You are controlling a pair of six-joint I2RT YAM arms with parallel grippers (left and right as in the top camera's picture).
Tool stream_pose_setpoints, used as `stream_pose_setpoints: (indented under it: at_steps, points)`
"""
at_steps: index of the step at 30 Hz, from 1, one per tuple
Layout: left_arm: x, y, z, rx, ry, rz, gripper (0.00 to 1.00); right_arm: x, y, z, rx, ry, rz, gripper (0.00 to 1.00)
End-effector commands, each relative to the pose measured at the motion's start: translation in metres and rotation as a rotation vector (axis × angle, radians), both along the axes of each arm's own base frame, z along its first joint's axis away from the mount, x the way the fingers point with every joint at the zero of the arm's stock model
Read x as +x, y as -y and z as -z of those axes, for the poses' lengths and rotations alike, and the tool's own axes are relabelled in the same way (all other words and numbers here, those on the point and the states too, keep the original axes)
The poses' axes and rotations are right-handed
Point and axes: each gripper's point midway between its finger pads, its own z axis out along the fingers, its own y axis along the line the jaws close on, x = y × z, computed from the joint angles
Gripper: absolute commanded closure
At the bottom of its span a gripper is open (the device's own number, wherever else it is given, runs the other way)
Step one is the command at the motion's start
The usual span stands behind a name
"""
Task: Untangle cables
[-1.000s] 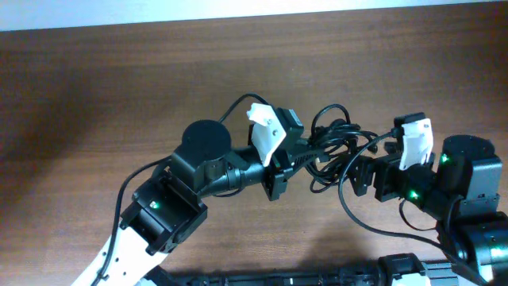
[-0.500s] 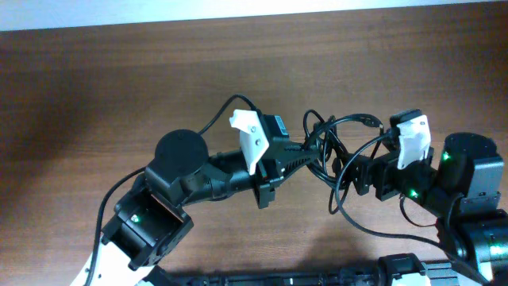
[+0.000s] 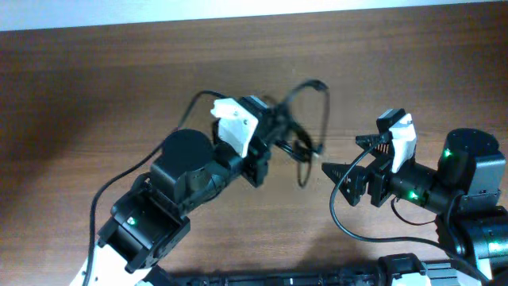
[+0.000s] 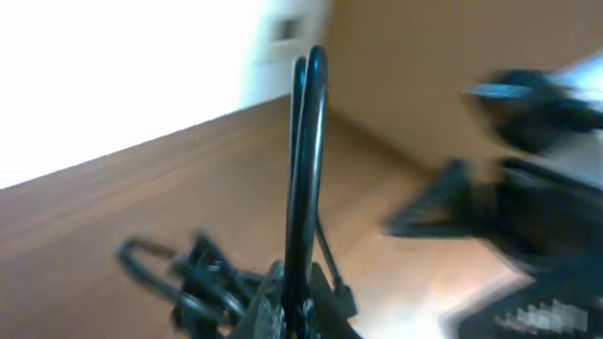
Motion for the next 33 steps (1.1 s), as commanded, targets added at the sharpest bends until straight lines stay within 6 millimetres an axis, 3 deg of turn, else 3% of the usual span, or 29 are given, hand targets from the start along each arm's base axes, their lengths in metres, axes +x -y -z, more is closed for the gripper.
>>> stream_pose_setpoints:
  at_steps: [1, 6, 8, 9, 12, 14, 18, 22, 27, 29, 32, 33]
  points:
    - [0.023, -0.034, -0.019, 0.008, 0.07, -0.224, 1.0, 0.006, 0.008, 0.003, -0.023, -0.001, 0.051, 0.01]
    - [0.002, -0.021, -0.035, -0.057, 0.087, -0.073, 1.0, 0.038, 0.082, 0.022, -0.049, -0.147, 0.627, 0.01]
    - [-0.01, -0.022, -0.049, -0.1, 0.114, -0.006, 1.0, 0.041, 0.099, 0.022, -0.022, -0.164, 0.756, 0.01]
    - [-0.018, -0.024, -0.059, -0.127, 0.134, 0.036, 1.0, 0.042, 0.097, 0.02, -0.014, -0.156, 0.749, 0.02]
    - [-0.044, -0.02, -0.079, -0.178, 0.2, 0.207, 1.0, 0.043, 0.071, 0.009, -0.015, -0.089, 0.556, 0.02]
    - [-0.06, -0.012, -0.079, -0.156, 0.251, 0.324, 1.0, 0.038, 0.039, -0.01, 0.024, -0.002, 0.338, 0.02]
    - [-0.088, 0.003, -0.072, -0.131, 0.307, 0.558, 1.0, 0.029, 0.01, -0.034, 0.114, 0.066, 0.153, 0.02]
    - [-0.086, 0.008, -0.073, -0.12, 0.357, 0.583, 1.0, 0.007, -0.019, -0.044, 0.213, 0.044, -0.07, 0.02]
    - [-0.085, 0.009, -0.082, -0.121, 0.441, 0.583, 1.0, -0.012, -0.036, -0.05, 0.258, 0.047, -0.249, 0.0]
    - [-0.085, 0.009, -0.085, -0.126, 0.459, 0.583, 1.0, -0.02, -0.04, -0.053, 0.271, 0.062, -0.311, 0.13]
    - [-0.085, 0.008, -0.086, -0.128, 0.464, 0.582, 1.0, -0.026, -0.043, -0.056, 0.28, 0.083, -0.365, 0.62]
    - [-0.084, 0.009, -0.086, -0.127, 0.463, 0.58, 1.0, -0.026, -0.043, -0.056, 0.28, 0.084, -0.365, 0.87]
